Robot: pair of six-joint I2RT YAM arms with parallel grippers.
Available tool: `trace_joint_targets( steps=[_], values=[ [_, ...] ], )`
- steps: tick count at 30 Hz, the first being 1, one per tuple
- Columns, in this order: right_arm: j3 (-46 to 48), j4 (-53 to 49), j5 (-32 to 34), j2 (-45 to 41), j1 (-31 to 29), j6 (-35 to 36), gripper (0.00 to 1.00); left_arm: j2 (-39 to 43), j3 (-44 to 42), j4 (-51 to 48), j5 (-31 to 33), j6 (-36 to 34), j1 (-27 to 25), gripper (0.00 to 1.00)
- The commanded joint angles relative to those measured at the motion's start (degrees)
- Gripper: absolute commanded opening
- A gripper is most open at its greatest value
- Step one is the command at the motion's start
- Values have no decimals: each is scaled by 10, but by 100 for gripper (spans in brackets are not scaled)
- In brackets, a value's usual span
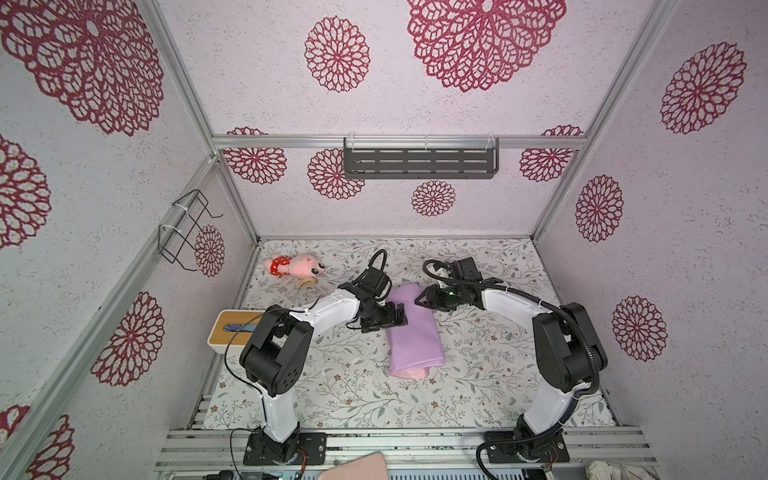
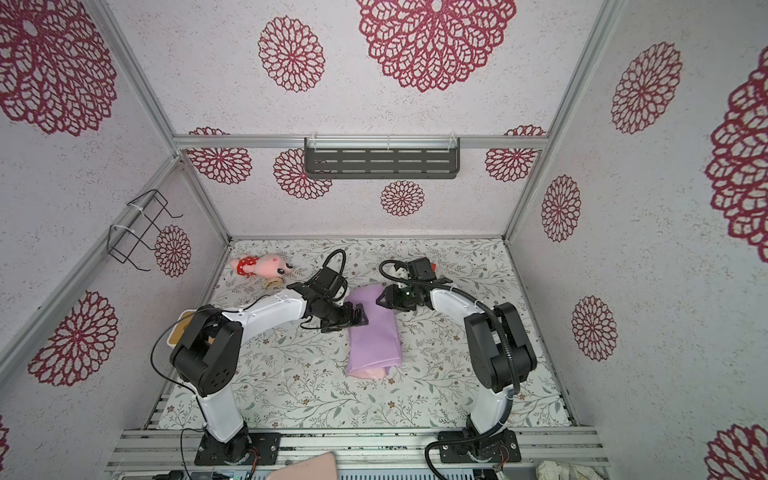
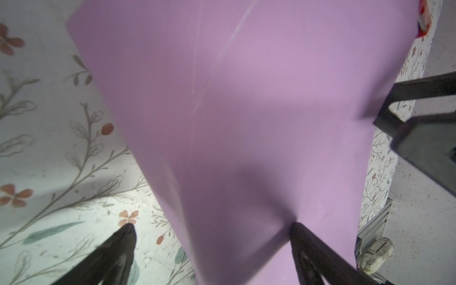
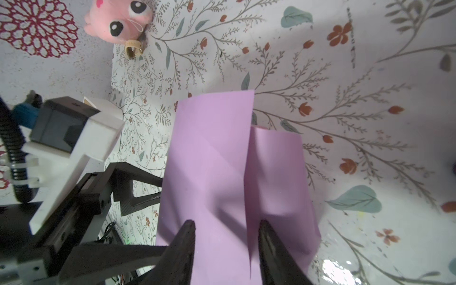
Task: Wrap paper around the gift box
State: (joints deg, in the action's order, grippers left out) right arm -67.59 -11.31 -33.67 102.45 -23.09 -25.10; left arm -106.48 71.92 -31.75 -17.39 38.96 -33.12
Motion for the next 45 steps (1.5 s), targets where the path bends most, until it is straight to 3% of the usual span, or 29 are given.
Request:
trace_joint_targets(
  steps=[1, 12, 18, 27, 33, 35, 45],
  values=[
    [-10, 26, -39, 7, -1, -20, 42, -22, -3, -34, 26, -12, -3, 99],
    [40, 32, -51, -30, 5, -29, 22, -22, 5, -36, 25, -13, -3, 100],
    [73, 43, -57, -45, 9, -34, 15, -18, 5, -34, 23, -13, -3, 100],
    [137, 75, -80, -102, 29, -54, 32, -21, 5, -37, 29, -15, -3, 100],
    [159, 14, -27, -163, 72, -12, 40, -23, 6, -38, 30, -17, -3, 100],
    [156, -15, 12, -159, 73, 13, 42, -23, 7, -38, 28, -17, -3, 100],
    [140, -11, -3, -106, 53, 24, 52, -19, 7, -41, 31, -17, -3, 100]
  ],
)
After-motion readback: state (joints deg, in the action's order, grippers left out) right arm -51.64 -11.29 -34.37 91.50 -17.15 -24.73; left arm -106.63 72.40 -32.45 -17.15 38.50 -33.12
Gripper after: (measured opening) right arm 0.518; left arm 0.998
